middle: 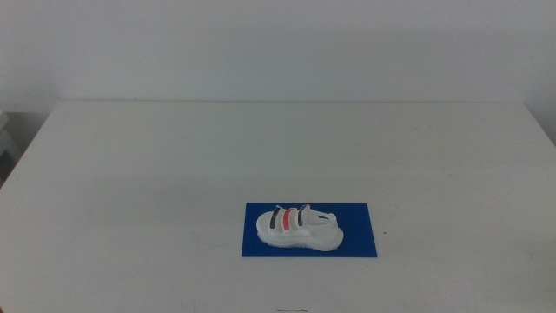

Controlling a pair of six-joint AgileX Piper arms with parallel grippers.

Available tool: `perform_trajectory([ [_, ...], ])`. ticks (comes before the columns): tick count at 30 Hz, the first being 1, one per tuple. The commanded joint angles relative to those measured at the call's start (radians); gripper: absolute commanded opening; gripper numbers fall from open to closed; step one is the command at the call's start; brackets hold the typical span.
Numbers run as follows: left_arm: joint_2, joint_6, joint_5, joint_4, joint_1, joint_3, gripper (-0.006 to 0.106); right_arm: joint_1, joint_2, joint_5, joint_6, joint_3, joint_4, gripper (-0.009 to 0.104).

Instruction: Use one arm to grab the shoe from the table and place it on the mat.

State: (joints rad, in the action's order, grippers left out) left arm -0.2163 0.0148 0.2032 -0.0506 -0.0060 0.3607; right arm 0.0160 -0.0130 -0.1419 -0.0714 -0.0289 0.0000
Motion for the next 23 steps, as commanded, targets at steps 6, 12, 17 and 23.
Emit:
perform_trajectory([
  [6, 0.162, -0.007, -0.114, 0.01, -0.002, -0.19, 0.088, -0.002, -0.019, 0.077, -0.005, 0.019, -0.009, 0.094],
  [12, 0.251, -0.007, -0.113, 0.011, -0.002, -0.343, 0.088, -0.002, -0.019, 0.077, -0.005, 0.019, -0.009, 0.094],
  [17, 0.251, -0.007, -0.095, 0.011, -0.002, -0.388, 0.088, -0.002, -0.019, 0.077, -0.005, 0.019, -0.009, 0.094],
  [23, 0.251, -0.006, -0.104, 0.01, -0.002, -0.387, 0.088, -0.002, -0.019, 0.077, -0.005, 0.019, -0.009, 0.094],
])
